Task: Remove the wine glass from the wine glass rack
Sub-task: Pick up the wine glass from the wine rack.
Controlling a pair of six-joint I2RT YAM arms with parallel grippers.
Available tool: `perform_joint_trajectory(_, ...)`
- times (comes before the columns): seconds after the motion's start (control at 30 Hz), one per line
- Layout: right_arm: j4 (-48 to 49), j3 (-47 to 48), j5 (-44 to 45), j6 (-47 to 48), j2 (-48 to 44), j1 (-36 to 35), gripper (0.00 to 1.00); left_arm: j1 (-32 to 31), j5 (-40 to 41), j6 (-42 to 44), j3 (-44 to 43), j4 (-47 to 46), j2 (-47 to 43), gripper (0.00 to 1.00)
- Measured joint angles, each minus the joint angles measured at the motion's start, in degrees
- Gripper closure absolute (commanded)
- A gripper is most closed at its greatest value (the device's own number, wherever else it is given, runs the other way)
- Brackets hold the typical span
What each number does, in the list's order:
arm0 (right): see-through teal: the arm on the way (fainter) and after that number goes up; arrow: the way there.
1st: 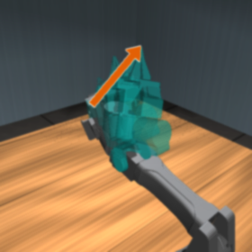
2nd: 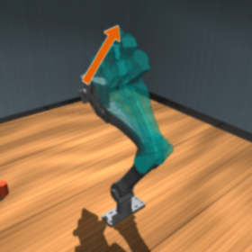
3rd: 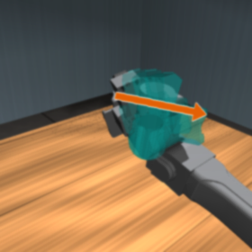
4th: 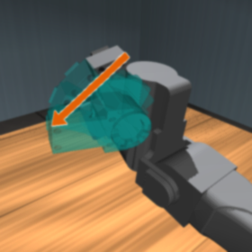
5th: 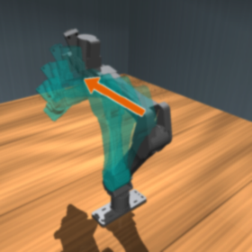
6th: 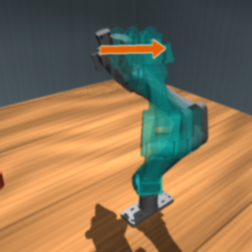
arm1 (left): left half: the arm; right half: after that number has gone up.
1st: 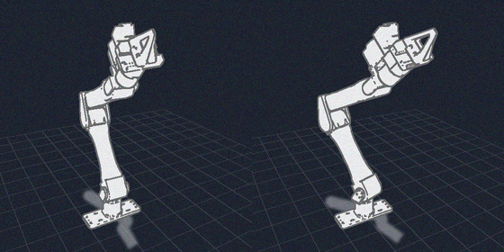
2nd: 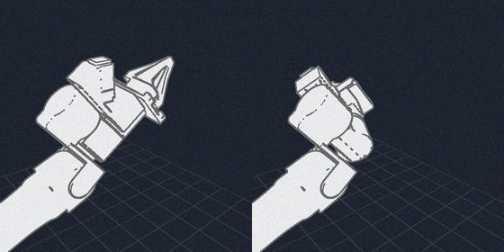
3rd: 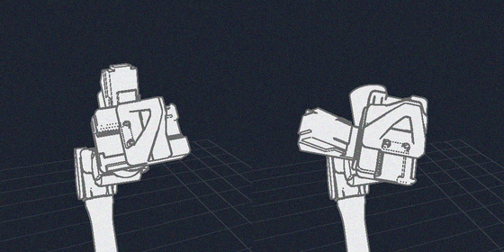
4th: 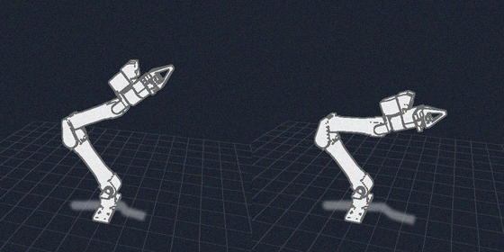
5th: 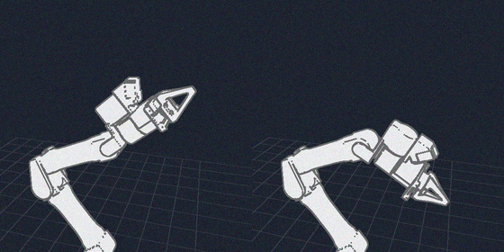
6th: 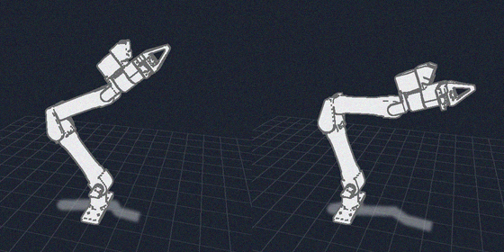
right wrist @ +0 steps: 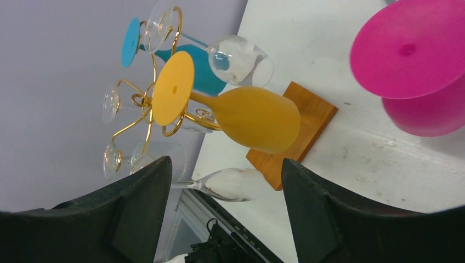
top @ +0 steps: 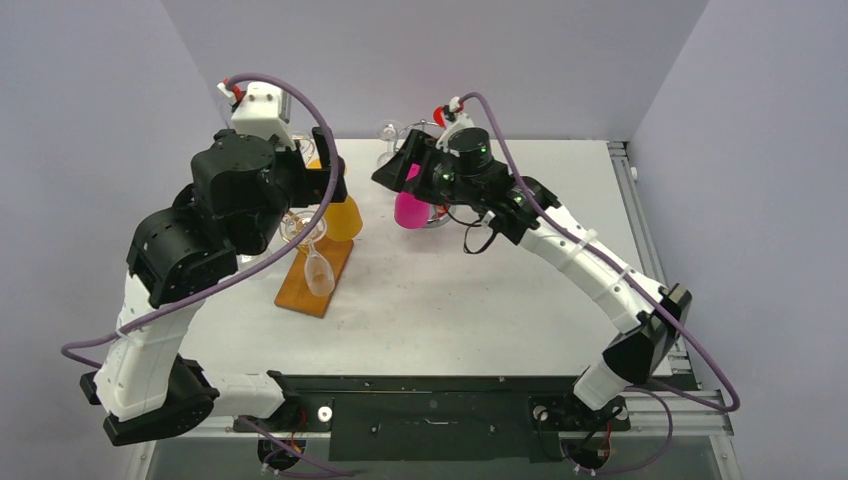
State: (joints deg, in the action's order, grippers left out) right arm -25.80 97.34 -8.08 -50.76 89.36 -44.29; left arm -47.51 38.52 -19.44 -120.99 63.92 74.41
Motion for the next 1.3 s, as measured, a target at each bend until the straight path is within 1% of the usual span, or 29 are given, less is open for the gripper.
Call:
perform_joint_trajectory(0.2, 3.98, 1.07, -3.85, -4.55, 5.60, -2.56, 0.43, 0.00, 0.09, -0.59, 2.14, -0.04, -2.99, 0.04)
perform_joint_trajectory(0.53, 9.70, 1.09, -7.87, -9.51, 6.97, -7.76, 0.49, 0.00, 0.52, -0.83, 3.41, 0.00, -3.76, 0.04)
perform_joint_trajectory(0.83, 11.58, 1.09, -8.98, -11.69, 7.30, -10.01, 0.56, 0.00, 1.31, -0.85, 3.52, -0.02, -4.72, 0.04)
perform_joint_trajectory(1.17, 12.11, 1.16, -9.31, -12.87, 11.54, -12.20, 0.62, 0.00, 1.92, -0.85, 3.52, -0.02, -5.62, 0.04)
perform_joint_trajectory(1.3, 12.22, 1.16, -9.33, -13.16, 11.91, -12.55, 0.68, 0.00, 2.01, -0.85, 3.54, 0.00, -6.05, 0.04)
